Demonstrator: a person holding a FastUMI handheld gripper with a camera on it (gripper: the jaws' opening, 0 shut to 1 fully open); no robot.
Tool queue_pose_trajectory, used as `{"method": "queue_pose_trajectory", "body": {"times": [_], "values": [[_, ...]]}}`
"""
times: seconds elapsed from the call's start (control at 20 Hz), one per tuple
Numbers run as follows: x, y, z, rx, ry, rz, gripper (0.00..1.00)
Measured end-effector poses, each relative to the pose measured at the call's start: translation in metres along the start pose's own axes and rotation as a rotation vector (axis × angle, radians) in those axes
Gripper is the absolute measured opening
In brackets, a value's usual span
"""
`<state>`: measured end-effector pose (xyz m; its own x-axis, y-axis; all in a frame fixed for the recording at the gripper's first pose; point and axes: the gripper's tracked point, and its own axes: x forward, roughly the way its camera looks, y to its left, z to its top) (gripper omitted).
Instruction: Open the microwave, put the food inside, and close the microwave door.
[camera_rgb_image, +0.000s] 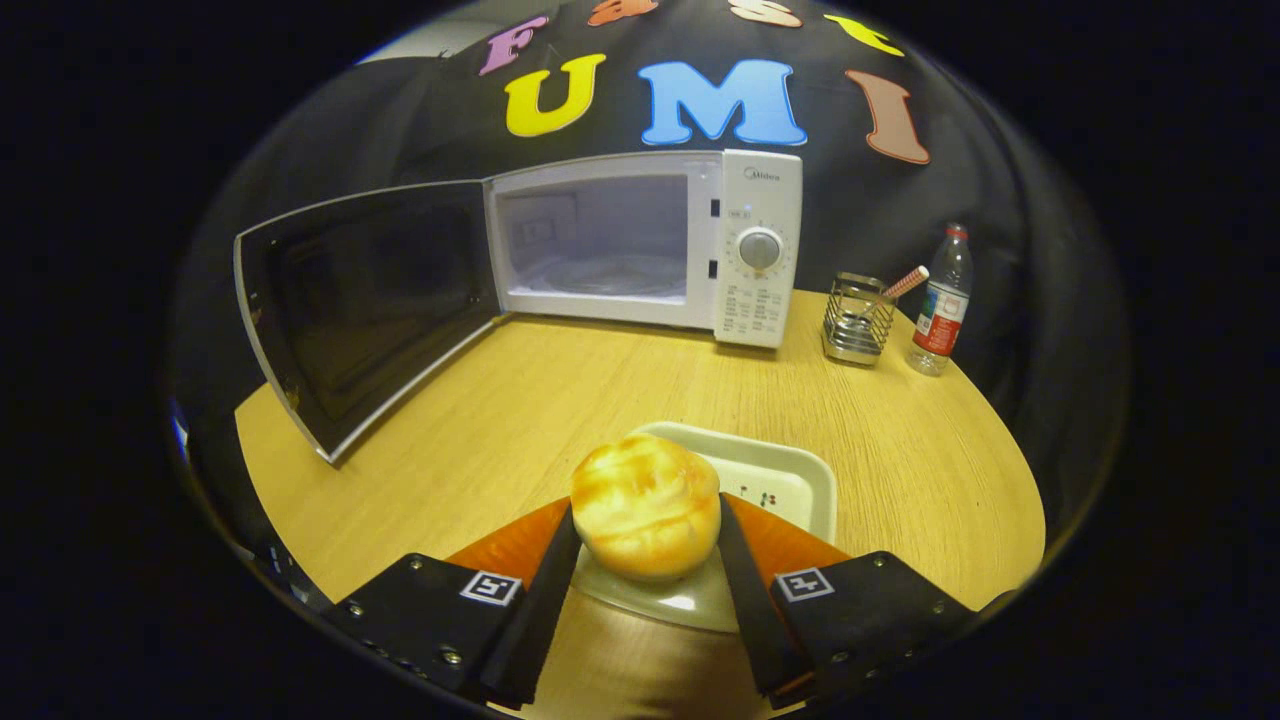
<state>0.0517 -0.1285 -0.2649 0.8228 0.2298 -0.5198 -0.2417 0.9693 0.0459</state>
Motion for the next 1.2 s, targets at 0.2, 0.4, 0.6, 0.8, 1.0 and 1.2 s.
{"method": "queue_pose_trajectory", "body": {"times": [0.2,0.4,0.6,0.8,1.0,1.2], "values": [[0.005,0.042,0.04,0.087,-0.072,0.102,0.77],[0.028,0.073,0.082,0.154,-0.136,0.154,0.77],[0.061,0.092,0.116,0.175,-0.172,0.161,0.77],[0.093,0.107,0.139,0.219,-0.209,0.159,0.77],[0.134,0.111,0.162,0.347,-0.243,0.146,0.77],[0.191,0.11,0.18,0.45,-0.235,0.125,0.77]]}}
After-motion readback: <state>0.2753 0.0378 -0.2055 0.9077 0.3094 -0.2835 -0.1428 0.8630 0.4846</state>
